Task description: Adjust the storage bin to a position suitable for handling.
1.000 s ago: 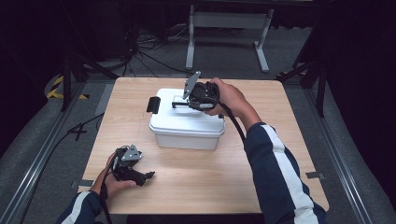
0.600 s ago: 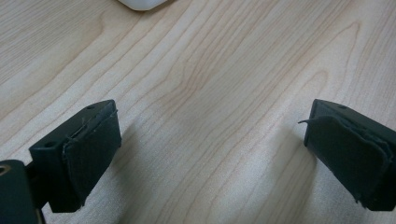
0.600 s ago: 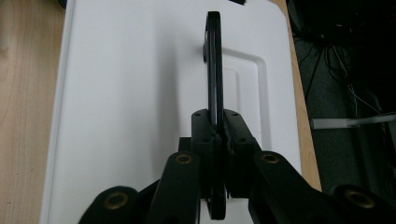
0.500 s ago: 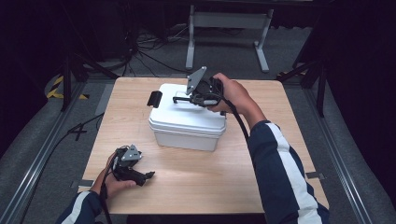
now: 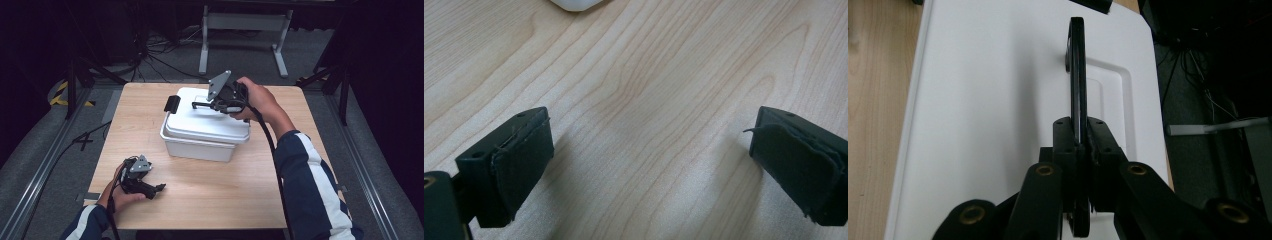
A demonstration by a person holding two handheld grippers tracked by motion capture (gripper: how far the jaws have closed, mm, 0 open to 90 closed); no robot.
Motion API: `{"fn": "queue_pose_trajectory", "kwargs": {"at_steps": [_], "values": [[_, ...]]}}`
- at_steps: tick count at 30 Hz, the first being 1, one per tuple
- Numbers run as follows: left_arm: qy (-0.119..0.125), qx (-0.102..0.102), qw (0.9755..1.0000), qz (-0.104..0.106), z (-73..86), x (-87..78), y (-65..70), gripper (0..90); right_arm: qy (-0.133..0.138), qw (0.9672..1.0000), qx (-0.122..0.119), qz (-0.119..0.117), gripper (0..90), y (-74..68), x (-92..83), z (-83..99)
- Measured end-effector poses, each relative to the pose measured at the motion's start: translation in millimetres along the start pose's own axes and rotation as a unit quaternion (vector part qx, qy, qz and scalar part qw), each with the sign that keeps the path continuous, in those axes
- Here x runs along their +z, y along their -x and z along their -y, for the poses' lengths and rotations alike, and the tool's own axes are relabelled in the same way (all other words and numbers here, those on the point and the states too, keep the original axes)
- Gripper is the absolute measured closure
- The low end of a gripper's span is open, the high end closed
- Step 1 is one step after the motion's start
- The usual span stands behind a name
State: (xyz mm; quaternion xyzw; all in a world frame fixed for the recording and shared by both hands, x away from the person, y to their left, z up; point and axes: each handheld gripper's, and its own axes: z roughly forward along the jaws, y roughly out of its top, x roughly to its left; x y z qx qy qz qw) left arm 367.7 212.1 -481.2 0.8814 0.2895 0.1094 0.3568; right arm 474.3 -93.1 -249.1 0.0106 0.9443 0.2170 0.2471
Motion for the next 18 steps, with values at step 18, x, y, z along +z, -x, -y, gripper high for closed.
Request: {"fn": "queue_pose_trajectory", "kwargs": {"at_steps": [18], "values": [[0.000,0.000,1.0000,0.000,0.0,0.0,0.0,4.3,0.007,0.9996,0.020,0.021,84.9,2.7,-46.8,38.1]]}}
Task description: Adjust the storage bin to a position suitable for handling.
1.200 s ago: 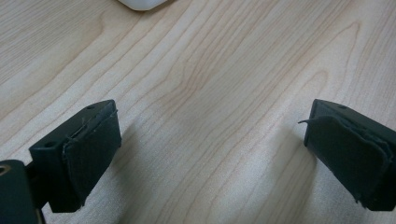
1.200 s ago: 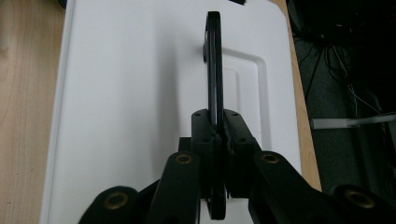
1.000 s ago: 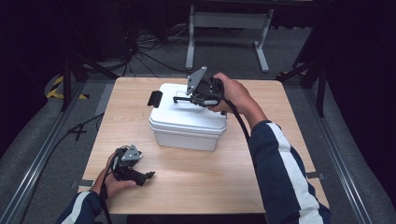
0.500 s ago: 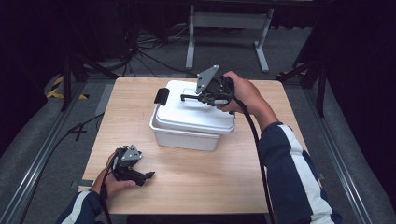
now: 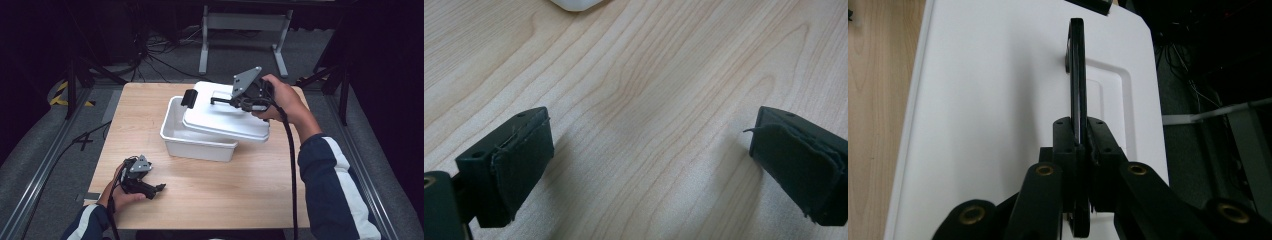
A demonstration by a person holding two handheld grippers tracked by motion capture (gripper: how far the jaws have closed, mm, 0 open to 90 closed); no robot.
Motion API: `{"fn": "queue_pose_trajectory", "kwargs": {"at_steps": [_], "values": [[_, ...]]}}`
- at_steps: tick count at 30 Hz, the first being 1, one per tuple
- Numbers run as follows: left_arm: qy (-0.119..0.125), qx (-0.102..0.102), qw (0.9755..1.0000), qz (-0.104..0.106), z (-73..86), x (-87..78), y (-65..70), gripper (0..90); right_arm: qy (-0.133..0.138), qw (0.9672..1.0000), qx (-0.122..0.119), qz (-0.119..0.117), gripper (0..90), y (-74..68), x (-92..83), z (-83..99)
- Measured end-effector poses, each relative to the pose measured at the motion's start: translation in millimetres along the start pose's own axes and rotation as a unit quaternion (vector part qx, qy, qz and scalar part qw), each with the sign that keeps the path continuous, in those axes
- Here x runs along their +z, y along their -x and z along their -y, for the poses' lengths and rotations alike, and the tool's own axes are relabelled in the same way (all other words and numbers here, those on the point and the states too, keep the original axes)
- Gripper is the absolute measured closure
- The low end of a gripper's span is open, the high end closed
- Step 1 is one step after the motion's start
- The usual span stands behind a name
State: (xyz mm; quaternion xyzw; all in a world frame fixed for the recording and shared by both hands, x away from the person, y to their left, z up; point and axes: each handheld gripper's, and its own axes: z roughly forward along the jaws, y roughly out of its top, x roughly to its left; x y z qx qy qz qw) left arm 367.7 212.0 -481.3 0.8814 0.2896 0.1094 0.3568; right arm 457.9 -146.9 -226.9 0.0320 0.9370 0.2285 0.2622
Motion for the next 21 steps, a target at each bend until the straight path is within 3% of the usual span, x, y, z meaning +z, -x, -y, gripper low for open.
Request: {"fn": "queue_pose_trajectory", "kwargs": {"at_steps": [21], "values": [[0.003,-0.001,1.0000,-0.001,0.2,0.5,0.2,4.4,-0.008,0.9986,0.039,0.035,84.9,7.4,-39.4,65.1]]}}
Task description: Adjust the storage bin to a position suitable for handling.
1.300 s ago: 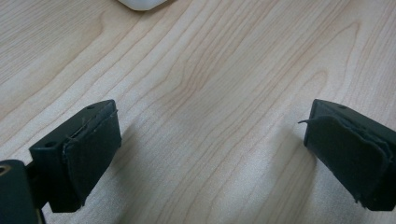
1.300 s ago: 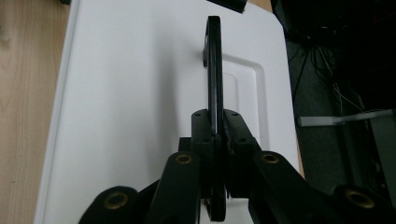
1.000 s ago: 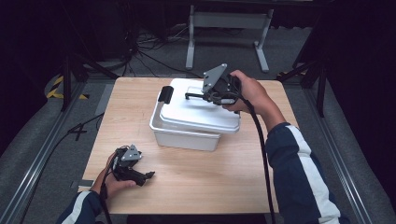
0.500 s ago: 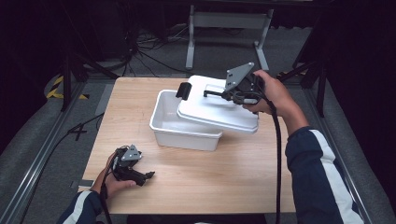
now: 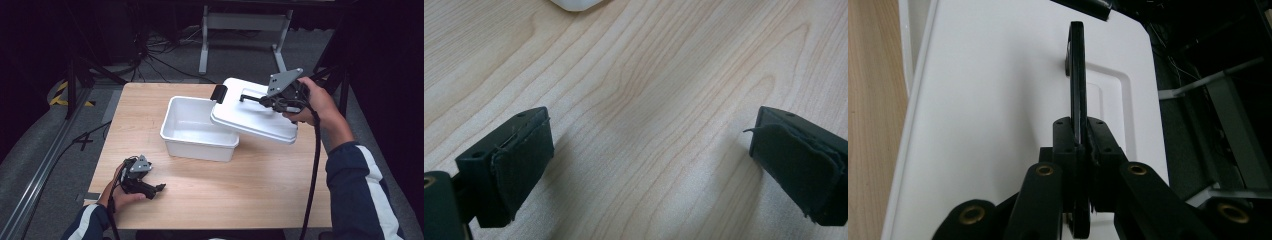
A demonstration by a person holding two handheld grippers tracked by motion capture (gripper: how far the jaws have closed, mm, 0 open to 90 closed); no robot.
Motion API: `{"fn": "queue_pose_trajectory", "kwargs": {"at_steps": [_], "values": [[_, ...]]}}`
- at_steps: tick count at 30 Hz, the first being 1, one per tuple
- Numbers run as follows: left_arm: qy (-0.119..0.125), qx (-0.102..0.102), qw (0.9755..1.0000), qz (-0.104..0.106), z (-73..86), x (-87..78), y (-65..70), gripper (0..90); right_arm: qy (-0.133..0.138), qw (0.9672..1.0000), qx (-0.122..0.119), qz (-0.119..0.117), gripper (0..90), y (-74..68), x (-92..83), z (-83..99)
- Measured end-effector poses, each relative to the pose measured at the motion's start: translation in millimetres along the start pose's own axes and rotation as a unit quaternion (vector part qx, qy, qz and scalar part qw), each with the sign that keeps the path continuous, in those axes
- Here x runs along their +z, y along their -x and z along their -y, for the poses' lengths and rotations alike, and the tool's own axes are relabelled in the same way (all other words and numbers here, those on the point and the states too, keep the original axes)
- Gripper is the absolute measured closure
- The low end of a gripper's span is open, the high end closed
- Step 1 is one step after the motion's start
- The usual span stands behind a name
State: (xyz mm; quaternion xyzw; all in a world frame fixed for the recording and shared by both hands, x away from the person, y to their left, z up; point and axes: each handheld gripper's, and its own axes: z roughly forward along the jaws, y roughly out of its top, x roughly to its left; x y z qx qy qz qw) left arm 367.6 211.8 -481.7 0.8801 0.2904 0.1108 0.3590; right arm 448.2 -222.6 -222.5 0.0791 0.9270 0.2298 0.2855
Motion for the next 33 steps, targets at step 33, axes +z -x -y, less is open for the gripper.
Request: {"fn": "queue_pose_trajectory", "kwargs": {"at_steps": [33], "values": [[-0.001,0.001,1.0000,0.000,0.0,0.0,-0.2,4.4,-0.006,0.9960,0.084,0.028,84.9,2.2,-19.3,98.9]]}}
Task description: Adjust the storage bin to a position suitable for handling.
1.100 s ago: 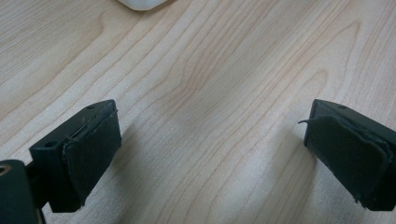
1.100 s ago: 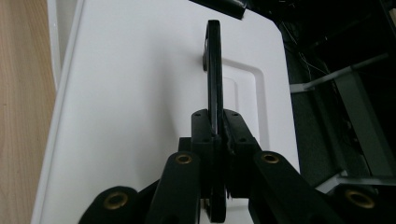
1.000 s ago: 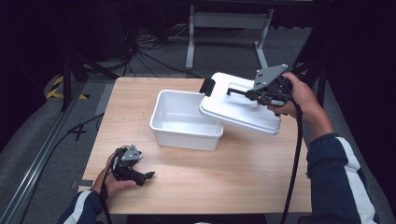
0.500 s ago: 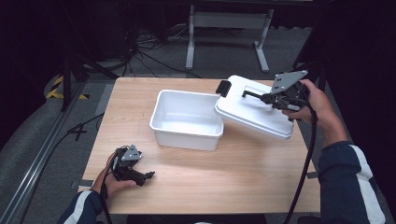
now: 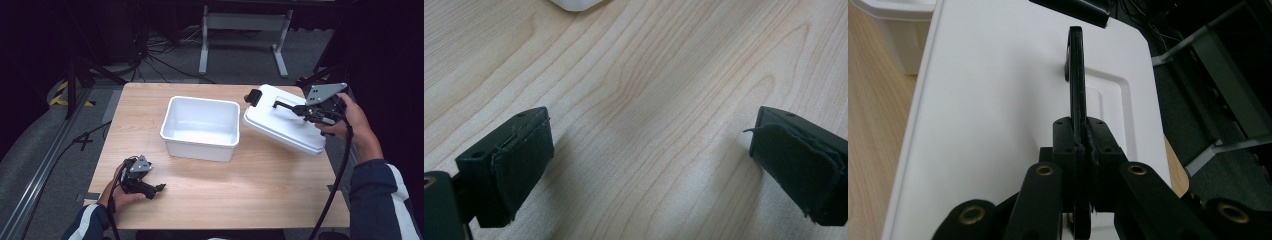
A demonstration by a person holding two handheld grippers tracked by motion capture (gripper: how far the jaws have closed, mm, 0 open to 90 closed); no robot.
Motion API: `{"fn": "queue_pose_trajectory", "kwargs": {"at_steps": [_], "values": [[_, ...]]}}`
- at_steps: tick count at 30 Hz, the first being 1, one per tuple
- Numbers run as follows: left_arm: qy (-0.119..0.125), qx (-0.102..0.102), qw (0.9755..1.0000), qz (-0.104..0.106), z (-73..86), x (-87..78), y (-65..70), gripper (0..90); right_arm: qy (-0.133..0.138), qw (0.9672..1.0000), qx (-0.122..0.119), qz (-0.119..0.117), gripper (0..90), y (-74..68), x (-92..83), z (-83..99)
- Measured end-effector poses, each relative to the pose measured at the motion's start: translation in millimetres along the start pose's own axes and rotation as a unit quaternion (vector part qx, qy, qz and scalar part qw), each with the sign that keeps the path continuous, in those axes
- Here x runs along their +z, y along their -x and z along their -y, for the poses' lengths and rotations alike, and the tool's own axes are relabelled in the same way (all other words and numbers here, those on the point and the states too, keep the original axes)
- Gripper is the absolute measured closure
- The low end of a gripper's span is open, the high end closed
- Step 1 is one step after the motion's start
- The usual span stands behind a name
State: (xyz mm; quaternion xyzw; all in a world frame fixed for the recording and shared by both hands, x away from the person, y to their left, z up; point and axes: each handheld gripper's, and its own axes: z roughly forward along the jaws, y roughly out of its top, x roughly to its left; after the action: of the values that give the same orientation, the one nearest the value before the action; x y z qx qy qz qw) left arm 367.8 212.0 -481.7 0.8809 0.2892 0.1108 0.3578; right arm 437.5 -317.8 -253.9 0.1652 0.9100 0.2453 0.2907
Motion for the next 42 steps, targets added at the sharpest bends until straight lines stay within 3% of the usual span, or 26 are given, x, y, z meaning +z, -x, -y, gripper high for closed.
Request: {"fn": "queue_pose_trajectory", "kwargs": {"at_steps": [9,19,33,42], "values": [[0.000,-0.001,1.0000,0.000,0.0,0.0,0.1,4.4,-0.007,0.9997,0.023,-0.004,84.9,-2.3,11.5,24.9],[0.000,-0.001,1.0000,0.000,0.0,-0.1,0.0,4.5,-0.033,0.9985,0.039,-0.021,84.9,-12.6,45.7,48.4],[0.000,-0.001,1.0000,0.000,0.0,-0.1,0.0,4.5,-0.045,0.9965,0.059,-0.039,84.9,-23.7,87.7,63.4],[0.000,0.000,1.0000,0.000,0.0,-0.1,0.0,4.5,-0.054,0.9949,0.072,-0.045,84.8,-23.6,103.2,74.3]]}}
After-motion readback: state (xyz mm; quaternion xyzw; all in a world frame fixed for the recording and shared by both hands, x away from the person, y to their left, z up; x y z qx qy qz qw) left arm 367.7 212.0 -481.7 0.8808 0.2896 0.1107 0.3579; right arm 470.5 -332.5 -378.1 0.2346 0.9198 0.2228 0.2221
